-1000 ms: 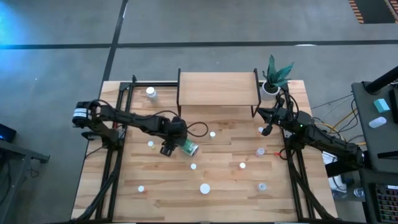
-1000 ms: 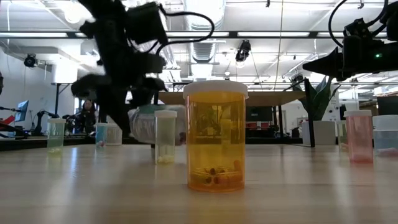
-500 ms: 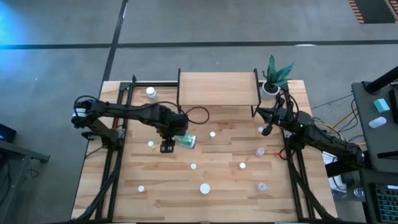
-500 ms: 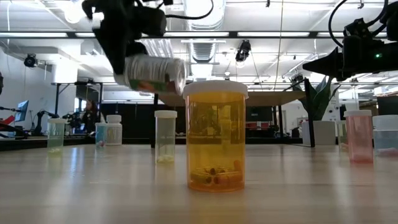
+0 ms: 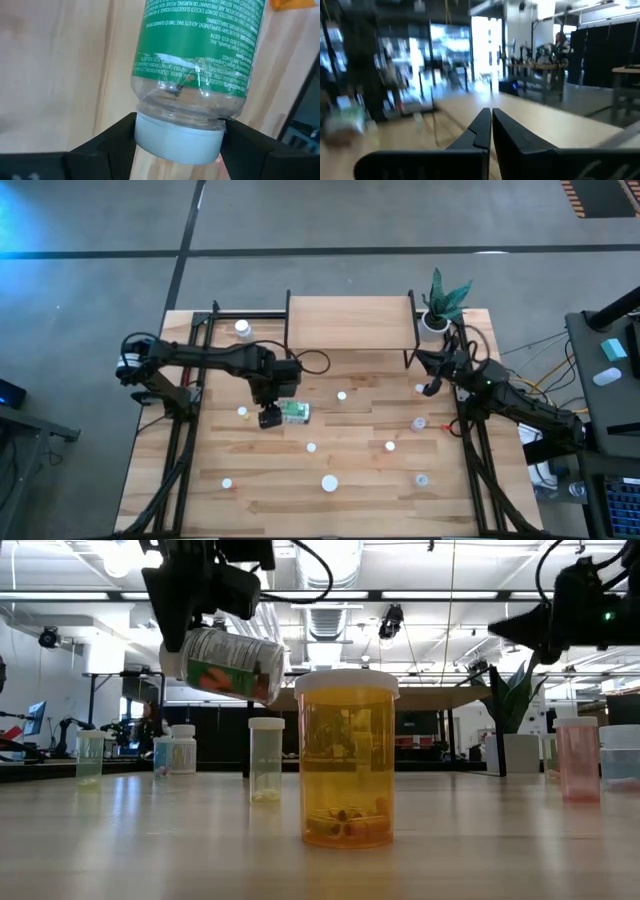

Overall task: Pick and place medicine bottles onto shelf by color
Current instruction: Put the green pill bottle on the shelf

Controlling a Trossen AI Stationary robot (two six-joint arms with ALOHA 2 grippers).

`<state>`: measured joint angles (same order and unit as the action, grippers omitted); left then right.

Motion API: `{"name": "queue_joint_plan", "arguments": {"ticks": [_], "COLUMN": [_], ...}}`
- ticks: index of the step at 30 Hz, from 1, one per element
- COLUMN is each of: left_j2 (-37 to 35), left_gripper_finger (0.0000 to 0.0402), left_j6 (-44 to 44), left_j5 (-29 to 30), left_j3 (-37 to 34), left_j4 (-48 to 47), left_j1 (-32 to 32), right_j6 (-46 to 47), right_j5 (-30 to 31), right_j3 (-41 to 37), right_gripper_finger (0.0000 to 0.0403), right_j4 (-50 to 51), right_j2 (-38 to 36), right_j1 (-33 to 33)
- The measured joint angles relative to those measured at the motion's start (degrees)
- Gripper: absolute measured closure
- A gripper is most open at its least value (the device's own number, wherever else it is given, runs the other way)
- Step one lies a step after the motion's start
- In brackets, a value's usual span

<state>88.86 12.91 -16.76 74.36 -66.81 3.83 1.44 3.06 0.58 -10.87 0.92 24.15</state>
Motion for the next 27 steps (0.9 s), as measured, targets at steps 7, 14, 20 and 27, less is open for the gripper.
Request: {"name": "queue_joint_plan", "arguments": {"ticks": [7, 14, 20, 27], "left_j2": [0.0, 0.04, 0.04, 0.04], "left_gripper_finger": [0.0184, 0.0184, 0.0184, 0.0184], "left_j6": [0.33, 2.05, -0.87, -4.52], "left_j5": [-2.83, -5.0, -2.28, 1.55], "left_j3": [-1.39, -2.73, -0.94, -0.24], "left_j4": [4.31, 8.28, 9.78, 9.29], "left_j1": [2.66, 4.0, 4.1, 4.1], "right_j6": [5.59, 6.2, 5.98, 10.13], "right_j5": [-14.25, -9.93, -6.13, -6.28], "right_j3": [0.0, 4.11, 12.09, 24.34], "right_gripper_finger": [0.0394, 0.0368, 0.0307, 0.0202], "right_j4": [-10.79, -12.53, -12.39, -5.09], "right_j2": [4.01, 15.16, 28.52, 42.68], "right_j1": [-1.53, -9.89, -17.66, -20.99]}}
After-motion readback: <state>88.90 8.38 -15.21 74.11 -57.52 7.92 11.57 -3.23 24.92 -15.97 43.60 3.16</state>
